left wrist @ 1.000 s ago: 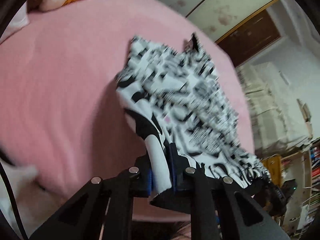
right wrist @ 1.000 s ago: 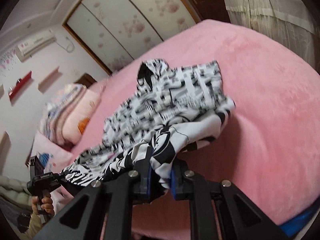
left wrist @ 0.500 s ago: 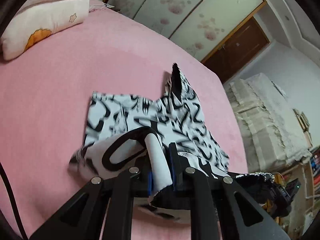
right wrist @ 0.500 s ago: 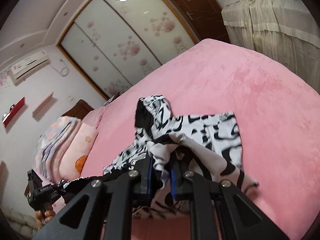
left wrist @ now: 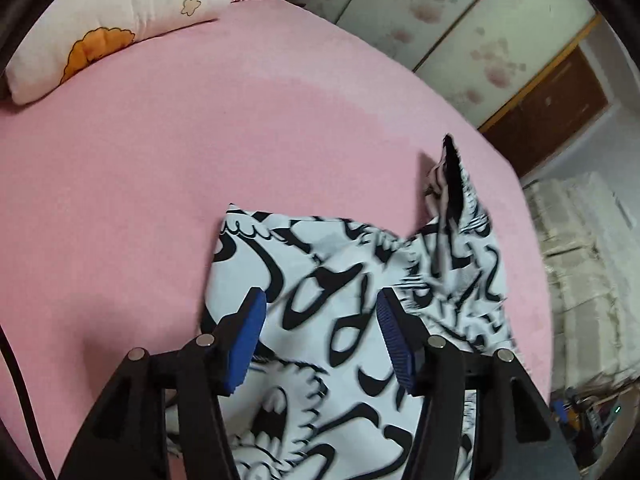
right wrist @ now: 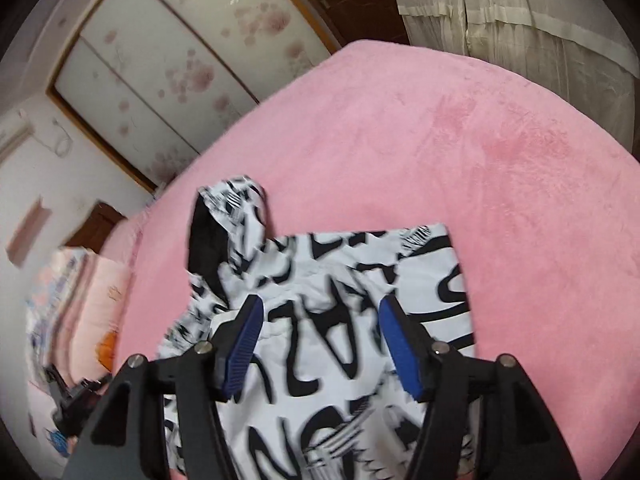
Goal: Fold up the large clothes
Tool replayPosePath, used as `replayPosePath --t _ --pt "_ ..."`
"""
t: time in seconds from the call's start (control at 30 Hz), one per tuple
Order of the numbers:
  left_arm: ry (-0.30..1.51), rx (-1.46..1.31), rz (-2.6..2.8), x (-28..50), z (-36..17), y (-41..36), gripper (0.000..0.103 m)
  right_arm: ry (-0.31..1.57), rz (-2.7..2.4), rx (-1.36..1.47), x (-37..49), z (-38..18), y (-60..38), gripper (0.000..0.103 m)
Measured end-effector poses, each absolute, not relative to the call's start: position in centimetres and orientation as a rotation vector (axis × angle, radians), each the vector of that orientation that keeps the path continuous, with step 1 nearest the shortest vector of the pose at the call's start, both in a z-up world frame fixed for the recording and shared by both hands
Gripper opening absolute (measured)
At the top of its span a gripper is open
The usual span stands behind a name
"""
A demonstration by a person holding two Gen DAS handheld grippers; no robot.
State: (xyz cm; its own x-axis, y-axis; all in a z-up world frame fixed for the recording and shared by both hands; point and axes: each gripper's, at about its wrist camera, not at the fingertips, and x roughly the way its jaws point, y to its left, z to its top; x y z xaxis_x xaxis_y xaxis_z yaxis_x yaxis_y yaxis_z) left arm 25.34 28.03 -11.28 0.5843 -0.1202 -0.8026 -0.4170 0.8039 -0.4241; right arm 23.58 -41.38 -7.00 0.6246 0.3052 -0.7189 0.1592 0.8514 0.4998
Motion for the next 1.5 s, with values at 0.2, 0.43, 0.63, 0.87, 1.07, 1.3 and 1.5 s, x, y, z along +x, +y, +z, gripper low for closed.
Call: replayPosePath --t 0.2,0.43,0.63,0.87,1.07,1.3,1.5 --pt "1.054 -0.431 0.134 27.7 -14.4 26.3 0.056 1.014 0.066 0.439 26.5 -10.7 -40.1 0.061" --pt "1.119 -0.21 0.072 30.7 -16.2 23.5 0.058 1.091 0.108 0.206 30.3 -13.6 -36.5 0.061" --pt "1.192 -0.046 0.07 33.3 -19.0 21.1 0.067 1.141 0.114 0.059 32.5 -16.4 -34.6 0.062" --pt "1.101 0.114 0.167 32.5 -19.3 18.8 0.004 1.038 0.096 0.016 30.5 -16.3 -34.0 0.012" --pt "0.895 -0.099 0.265 30.2 -13.9 22.7 0.003 0.794 0.036 0.167 27.9 -10.9 -36.4 0.009" --pt "1.014 -0.012 0.454 33.7 -18.7 24.3 0.0 0.984 -0.101 0.152 32.4 -17.3 -35.5 0.009" --pt "1.063 -0.098 0.466 33.8 -21.9 26.6 0.0 1.0 -0.12 0.147 32.4 -17.4 -35.3 0.021"
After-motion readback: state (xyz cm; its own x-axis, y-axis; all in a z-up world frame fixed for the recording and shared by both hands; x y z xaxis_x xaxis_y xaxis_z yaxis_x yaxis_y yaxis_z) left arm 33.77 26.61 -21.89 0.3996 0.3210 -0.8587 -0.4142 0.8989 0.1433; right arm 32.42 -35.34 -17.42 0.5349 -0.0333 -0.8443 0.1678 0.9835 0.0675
